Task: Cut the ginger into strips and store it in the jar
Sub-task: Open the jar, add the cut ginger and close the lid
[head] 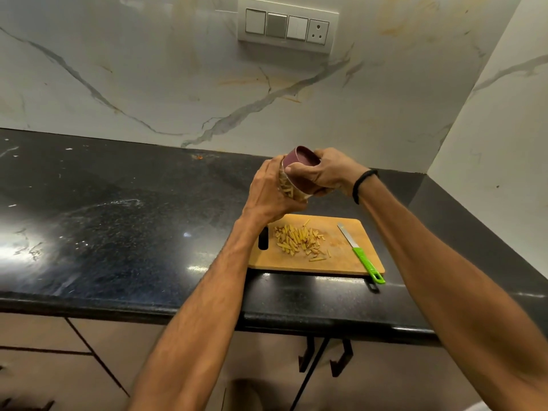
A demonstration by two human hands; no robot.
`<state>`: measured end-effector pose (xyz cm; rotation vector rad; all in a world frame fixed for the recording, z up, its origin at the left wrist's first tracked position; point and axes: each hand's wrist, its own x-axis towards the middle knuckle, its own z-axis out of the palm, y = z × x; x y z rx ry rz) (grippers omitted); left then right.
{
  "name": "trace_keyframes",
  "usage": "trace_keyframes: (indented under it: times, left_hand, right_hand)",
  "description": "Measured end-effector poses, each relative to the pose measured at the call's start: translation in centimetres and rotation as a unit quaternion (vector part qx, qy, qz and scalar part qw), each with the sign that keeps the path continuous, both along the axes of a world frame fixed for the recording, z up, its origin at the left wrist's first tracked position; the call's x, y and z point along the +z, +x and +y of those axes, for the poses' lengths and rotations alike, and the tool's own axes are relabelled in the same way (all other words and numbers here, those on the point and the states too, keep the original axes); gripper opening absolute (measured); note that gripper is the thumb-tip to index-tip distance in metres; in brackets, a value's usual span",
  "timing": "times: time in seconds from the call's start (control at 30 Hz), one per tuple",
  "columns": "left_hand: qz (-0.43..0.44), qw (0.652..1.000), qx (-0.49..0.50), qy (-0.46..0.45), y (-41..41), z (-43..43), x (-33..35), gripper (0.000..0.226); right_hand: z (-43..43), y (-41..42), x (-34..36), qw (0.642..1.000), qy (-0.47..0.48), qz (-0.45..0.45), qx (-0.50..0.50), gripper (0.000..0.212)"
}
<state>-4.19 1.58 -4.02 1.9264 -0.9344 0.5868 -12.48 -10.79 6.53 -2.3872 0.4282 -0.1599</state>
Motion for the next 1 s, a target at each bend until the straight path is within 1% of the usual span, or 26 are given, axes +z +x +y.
trace_keyframes:
  times: [0.1, 0.13, 0.2, 0.23, 0.3, 0.4, 0.5, 0.53, 0.6, 0.67, 0.73, 0.77, 0.8, 0.83, 0.87, 0.9, 0.93, 0.97, 1.0]
  left_hand:
    - [-0.004, 0.999, 0.025, -0.038, -0.3, -0.2, -0.2, 0.104]
    - [-0.010, 0.998, 0.033, -0.056, -0.5, -0.3, -0.3, 0.104]
    - [-0.023, 0.994, 0.052, -0.092, -1.0, -0.7, -0.2, 0.100]
    - [-0.027, 0.992, 0.063, -0.101, -1.2, -0.9, 0.0, 0.096]
    - [-0.030, 0.992, 0.079, -0.095, -1.5, -1.0, 0.4, 0.093]
    - [-0.041, 0.992, 0.092, -0.070, -1.1, -1.1, 0.3, 0.088]
    - [-0.038, 0.994, 0.091, -0.044, -0.5, -1.0, 0.3, 0.087]
    - [-0.021, 0.996, 0.078, -0.040, -0.4, -0.8, 0.3, 0.087]
    - [0.023, 0.998, 0.034, -0.041, -0.4, -0.3, 0.5, 0.089]
    - [0.029, 0.999, -0.002, -0.041, -0.3, -0.1, 0.5, 0.094]
    - [0.041, 0.998, -0.022, -0.047, -0.7, -0.3, 0.3, 0.096]
    - [0.045, 0.998, -0.028, -0.043, -1.1, -0.6, 0.3, 0.097]
    - [0.042, 0.998, -0.031, -0.037, -1.3, -0.9, 0.2, 0.096]
    - [0.038, 0.998, -0.032, -0.035, -1.5, -1.2, 0.1, 0.095]
    - [0.033, 0.998, -0.030, -0.035, -1.5, -1.3, 0.1, 0.094]
    - [0.026, 0.999, -0.025, -0.033, -1.6, -1.3, 0.0, 0.094]
    - [0.014, 0.999, -0.018, -0.027, -1.6, -1.2, 0.1, 0.094]
    - [0.002, 1.000, -0.013, -0.020, -1.6, -1.1, 0.0, 0.095]
    - [-0.007, 1.000, -0.012, -0.017, -1.5, -0.9, -0.1, 0.095]
  right_hand:
    - [0.8, 0.5, -0.2, 0.999, -0.029, -0.017, 0.011, 0.080]
    - [1.3, 0.8, -0.4, 0.999, -0.032, -0.029, -0.002, 0.085]
    - [2.8, 1.3, -0.9, 0.995, -0.015, -0.090, -0.050, 0.088]
    - [3.6, 1.5, -1.2, 0.988, -0.011, -0.131, -0.079, 0.086]
    - [4.9, 1.7, -1.9, 0.972, -0.037, -0.191, -0.133, 0.083]
    - [5.6, 2.3, -2.6, 0.954, -0.059, -0.235, -0.177, 0.073]
    - [5.2, 2.6, -2.9, 0.944, -0.083, -0.270, -0.172, 0.062]
    - [5.0, 2.4, -3.0, 0.940, -0.108, -0.283, -0.155, 0.060]
    - [4.3, 1.7, -3.0, 0.935, -0.173, -0.298, -0.086, 0.063]
    - [2.8, 0.9, -2.6, 0.944, -0.187, -0.273, 0.013, 0.072]
    - [0.8, 0.3, -1.7, 0.954, -0.189, -0.218, 0.083, 0.073]
    - [0.1, 0.0, -1.2, 0.962, -0.188, -0.176, 0.087, 0.071]
    - [-0.4, -0.1, -0.7, 0.973, -0.182, -0.120, 0.070, 0.073]
    - [-0.6, -0.2, -0.3, 0.984, -0.165, -0.057, 0.034, 0.082]
    - [-0.4, -0.3, 0.1, 0.990, -0.138, -0.002, -0.010, 0.096]
    - [0.0, -0.6, 0.3, 0.992, -0.117, 0.036, -0.039, 0.108]
    - [0.4, -0.8, 0.5, 0.992, -0.105, 0.054, -0.052, 0.110]
    - [0.8, -1.0, 0.6, 0.992, -0.105, 0.051, -0.047, 0.101]
    - [1.0, -1.1, 0.6, 0.992, -0.115, 0.029, -0.029, 0.087]
